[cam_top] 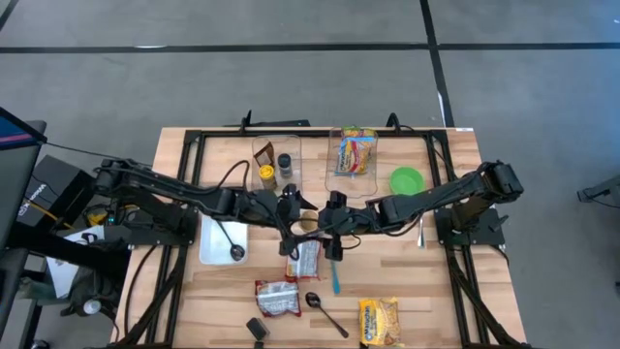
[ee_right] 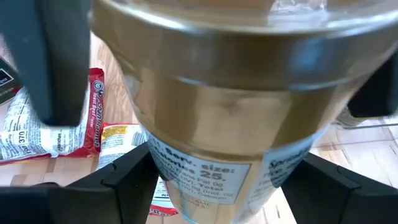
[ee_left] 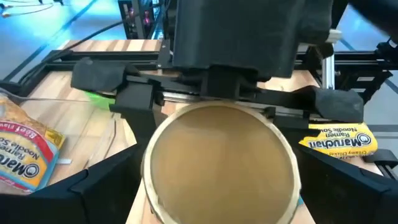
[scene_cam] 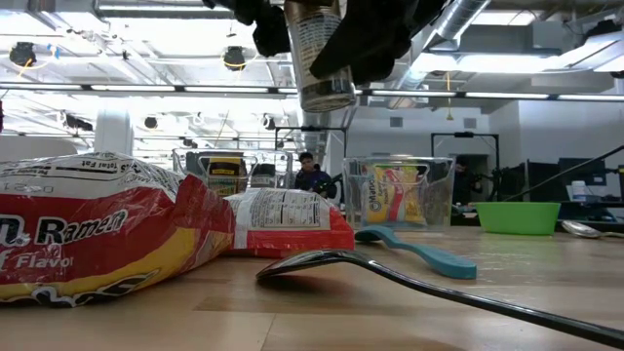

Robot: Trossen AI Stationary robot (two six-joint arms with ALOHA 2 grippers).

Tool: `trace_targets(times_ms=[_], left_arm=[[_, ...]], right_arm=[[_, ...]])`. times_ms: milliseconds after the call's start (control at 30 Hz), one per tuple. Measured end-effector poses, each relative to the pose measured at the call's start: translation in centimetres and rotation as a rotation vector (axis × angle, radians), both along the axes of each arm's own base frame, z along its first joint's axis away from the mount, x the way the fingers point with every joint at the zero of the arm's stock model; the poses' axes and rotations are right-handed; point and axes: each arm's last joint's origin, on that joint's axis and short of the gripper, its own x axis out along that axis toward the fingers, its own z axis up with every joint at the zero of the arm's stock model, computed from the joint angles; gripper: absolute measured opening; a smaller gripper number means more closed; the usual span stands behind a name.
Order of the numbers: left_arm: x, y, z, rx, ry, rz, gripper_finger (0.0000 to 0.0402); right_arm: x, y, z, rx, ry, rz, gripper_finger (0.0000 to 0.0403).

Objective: Pick & Place Food Item
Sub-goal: Put the gold seasoning bottle into the left transparent bin

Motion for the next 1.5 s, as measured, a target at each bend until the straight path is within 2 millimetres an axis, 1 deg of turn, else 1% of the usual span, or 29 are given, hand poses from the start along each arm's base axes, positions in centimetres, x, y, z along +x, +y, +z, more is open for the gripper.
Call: trace_targets(times_ms=[367,833,1500], left_arm=[[0.06,-0.01,-0.21,0.002,0.011,0.000,0.0353],[0.03,0.01,-0.28,0.004,0.019,-0.001,0.0289],[0.02,0.01,-0.28,-0.002,0.020,0.002,0.0283]], right_arm=[[0.00,0.00,0.00,0.006,-0.001,-0.005,0.0286],[0.00,0.00,0.00,0.007,-0.001,-0.004,0.0286],[0.04,-0.05,0.00,0.024,0.001,0.012,0.0286]])
